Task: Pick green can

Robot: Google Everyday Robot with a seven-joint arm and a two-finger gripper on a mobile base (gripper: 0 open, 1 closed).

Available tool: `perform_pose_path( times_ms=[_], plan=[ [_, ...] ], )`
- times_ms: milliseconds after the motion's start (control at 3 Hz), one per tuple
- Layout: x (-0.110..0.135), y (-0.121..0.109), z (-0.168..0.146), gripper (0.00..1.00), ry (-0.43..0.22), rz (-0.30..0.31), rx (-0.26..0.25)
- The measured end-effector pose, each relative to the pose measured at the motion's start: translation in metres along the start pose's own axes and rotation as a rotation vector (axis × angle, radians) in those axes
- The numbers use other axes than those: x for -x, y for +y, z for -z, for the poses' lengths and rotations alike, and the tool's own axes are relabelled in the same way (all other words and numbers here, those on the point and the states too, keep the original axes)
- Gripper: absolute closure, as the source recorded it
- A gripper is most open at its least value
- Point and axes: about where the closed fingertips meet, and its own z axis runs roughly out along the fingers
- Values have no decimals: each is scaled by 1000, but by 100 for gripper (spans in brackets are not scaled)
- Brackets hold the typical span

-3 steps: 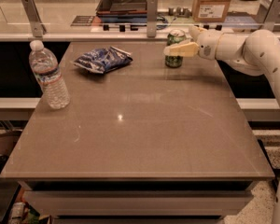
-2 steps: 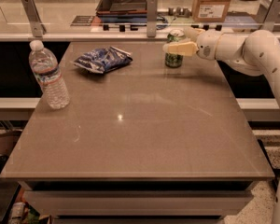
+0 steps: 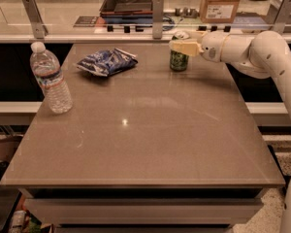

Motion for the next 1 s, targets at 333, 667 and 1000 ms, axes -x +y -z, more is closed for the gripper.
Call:
perform_pose_path(
  times_ms=[333,667,1000],
  plan=[
    [0,2,-3,88,0,-1,5],
    [0,4,-6,100,0,-1,10],
    [2,5,-8,100,-2,-1,19]
  ],
)
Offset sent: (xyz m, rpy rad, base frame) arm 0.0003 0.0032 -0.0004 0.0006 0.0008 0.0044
